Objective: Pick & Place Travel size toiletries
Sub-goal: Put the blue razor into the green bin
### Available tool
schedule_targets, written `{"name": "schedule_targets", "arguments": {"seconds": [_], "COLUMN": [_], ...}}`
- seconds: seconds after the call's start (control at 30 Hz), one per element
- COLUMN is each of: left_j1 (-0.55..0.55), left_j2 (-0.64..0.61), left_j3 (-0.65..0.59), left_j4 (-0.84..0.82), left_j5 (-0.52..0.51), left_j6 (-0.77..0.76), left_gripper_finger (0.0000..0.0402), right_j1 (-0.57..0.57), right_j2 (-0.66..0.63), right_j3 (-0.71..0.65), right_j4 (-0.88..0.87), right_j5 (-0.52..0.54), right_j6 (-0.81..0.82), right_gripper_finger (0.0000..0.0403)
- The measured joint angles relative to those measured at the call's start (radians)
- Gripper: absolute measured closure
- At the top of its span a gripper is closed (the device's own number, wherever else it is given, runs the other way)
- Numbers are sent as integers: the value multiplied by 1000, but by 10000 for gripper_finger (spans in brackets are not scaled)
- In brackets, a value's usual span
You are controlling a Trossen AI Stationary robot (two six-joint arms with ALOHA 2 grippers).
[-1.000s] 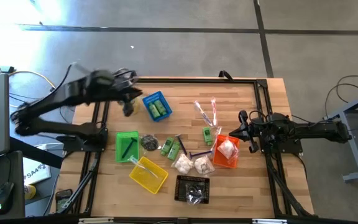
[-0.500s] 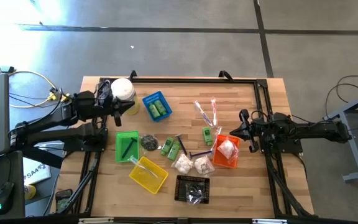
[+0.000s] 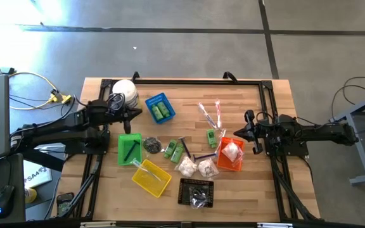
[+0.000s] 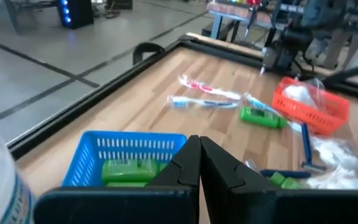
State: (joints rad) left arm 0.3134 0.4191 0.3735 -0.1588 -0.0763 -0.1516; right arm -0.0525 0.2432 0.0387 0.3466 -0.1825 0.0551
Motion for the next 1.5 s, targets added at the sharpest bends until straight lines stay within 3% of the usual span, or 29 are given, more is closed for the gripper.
{"name": "schedule_targets", "arguments": {"seconds": [0.4, 0.63, 0.97, 1.5], "left_j1": [0, 0, 0, 0], "left_j2": [-1, 0, 24, 23], "left_j3": [-120, -272, -295, -310], "left_j4": [187, 455, 462, 516], "left_j5": [11, 64, 40, 49], "left_j6": [108, 100, 42, 77], "left_gripper_finger": [401, 401, 401, 401], "right_j1": [0, 0, 0, 0], "right_j2": [0, 0, 1, 1], "right_j3": [0, 0, 0, 0], "right_j4": [0, 0, 0, 1], "right_j5": [28, 27, 27, 30], "right_j6": [-8, -11, -10, 5], "right_gripper_finger": [400, 400, 401, 401]}}
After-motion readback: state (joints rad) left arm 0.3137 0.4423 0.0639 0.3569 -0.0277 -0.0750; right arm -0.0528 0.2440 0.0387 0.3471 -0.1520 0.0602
